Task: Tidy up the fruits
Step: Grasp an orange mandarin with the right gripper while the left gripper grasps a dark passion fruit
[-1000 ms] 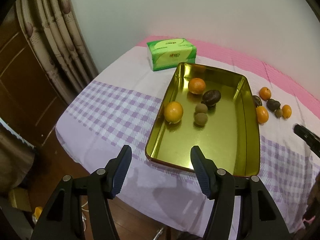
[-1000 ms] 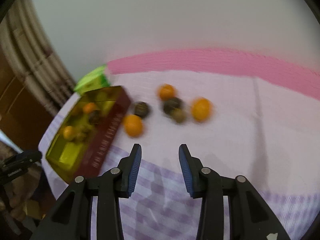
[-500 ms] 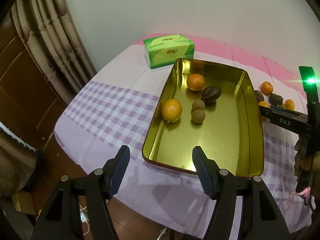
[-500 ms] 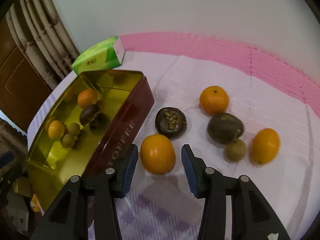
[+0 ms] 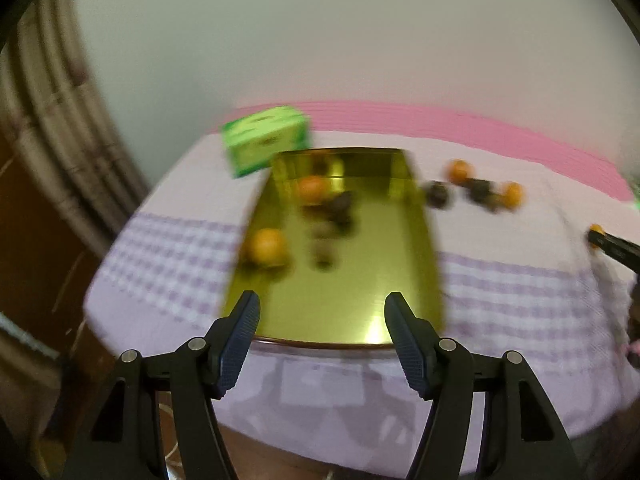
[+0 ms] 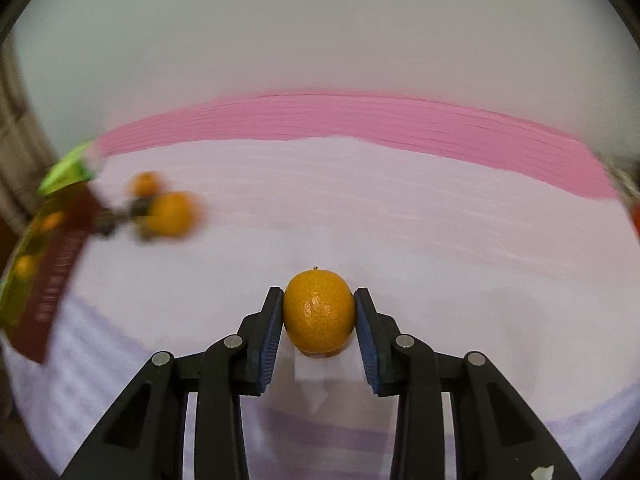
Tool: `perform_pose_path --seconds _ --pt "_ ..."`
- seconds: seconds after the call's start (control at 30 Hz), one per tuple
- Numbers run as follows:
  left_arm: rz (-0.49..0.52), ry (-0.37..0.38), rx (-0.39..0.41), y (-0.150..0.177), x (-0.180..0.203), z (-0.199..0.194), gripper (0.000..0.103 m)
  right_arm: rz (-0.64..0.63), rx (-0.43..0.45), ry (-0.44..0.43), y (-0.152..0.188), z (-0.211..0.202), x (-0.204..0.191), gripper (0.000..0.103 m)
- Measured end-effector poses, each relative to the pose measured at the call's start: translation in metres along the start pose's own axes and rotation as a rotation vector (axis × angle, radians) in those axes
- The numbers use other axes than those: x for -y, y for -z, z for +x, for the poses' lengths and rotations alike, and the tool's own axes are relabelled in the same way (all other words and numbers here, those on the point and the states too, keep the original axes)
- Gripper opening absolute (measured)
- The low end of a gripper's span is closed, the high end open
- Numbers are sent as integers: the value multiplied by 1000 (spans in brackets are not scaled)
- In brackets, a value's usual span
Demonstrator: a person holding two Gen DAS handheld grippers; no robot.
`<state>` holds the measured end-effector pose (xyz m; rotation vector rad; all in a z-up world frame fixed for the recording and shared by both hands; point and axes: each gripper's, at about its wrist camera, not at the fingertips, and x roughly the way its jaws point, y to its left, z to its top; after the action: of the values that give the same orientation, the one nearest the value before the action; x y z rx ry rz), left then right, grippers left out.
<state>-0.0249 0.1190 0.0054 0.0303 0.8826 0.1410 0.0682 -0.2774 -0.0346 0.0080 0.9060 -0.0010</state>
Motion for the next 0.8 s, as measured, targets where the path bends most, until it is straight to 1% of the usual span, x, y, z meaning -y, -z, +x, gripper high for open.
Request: perform_pose_path --seconds 0.03,0.07,0.1,0.13,0.17,0.2,0.23,0.3,0.4,0.43,0.5,0.6,0.67,0.7,0.77,0.8 --pt "45 41 1 0 13 -2 66 19 0 26 3 1 14 32" --pt "78 65 -1 0 23 -4 66 39 -1 49 5 2 27 32" --pt "96 78 -2 -2 31 -5 66 55 7 57 6 2 35 32" --pt "116 108 -5 -5 40 -6 66 67 12 63 6 2 41 32" --pt "121 140 -9 -8 45 -7 65 73 18 70 6 2 45 32" --pt "115 196 -19 -16 51 -7 65 76 24 73 6 2 49 32" --pt "108 225 -24 -21 54 -6 65 82 33 67 7 2 50 32" --pt "101 264 -35 -36 63 -4 65 92 44 56 9 4 50 32" --pt "135 310 -47 -63 80 5 65 111 31 33 7 10 57 32" --pt "173 337 -55 -74 87 11 65 116 31 25 8 11 57 33" --pt "233 352 -54 -88 96 23 65 125 34 3 8 12 59 33" --pt "395 370 -56 -108 114 46 65 138 38 -22 9 12 60 33" --pt "489 373 -71 -121 123 66 65 144 40 -35 9 11 61 33" --pt "523 381 -90 -126 126 75 65 147 41 -40 8 10 61 33" --pt "612 406 -153 -138 133 101 62 155 42 -50 5 10 64 33" --pt "641 410 -171 -138 133 106 61 158 43 -55 5 10 65 33"
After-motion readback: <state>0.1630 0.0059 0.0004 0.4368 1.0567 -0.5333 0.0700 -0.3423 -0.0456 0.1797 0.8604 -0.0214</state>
